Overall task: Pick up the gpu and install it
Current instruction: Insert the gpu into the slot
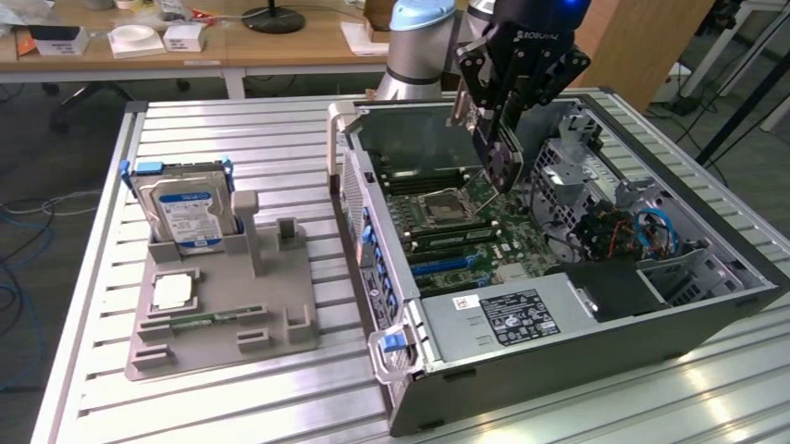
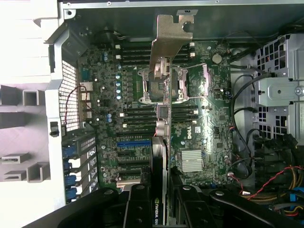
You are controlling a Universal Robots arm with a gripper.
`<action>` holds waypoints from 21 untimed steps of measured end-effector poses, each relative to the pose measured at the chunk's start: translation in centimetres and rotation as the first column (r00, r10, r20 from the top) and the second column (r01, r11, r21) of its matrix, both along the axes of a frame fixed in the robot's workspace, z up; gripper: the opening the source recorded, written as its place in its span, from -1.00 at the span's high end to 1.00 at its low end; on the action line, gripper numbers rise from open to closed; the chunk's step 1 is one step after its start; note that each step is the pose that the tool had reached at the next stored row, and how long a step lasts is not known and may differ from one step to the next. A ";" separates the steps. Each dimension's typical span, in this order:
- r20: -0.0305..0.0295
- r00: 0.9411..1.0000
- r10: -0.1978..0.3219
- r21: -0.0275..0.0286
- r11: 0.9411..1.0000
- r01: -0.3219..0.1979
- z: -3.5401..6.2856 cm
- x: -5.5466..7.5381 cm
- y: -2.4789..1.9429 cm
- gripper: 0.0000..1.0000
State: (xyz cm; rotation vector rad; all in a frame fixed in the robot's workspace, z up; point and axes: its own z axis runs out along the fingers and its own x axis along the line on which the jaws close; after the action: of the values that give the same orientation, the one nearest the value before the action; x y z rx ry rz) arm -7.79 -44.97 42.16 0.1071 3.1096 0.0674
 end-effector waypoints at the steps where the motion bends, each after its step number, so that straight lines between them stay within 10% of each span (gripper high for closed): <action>1: 0.000 1.000 0.001 0.000 1.000 -0.001 0.00 0.0 0.00 0.47; 21: 0.000 0.996 0.087 0.000 0.996 -0.087 -0.01 0.0 0.00 0.47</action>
State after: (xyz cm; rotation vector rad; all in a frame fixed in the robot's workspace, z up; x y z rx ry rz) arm -7.79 -44.97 42.15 -0.0277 3.1132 0.0694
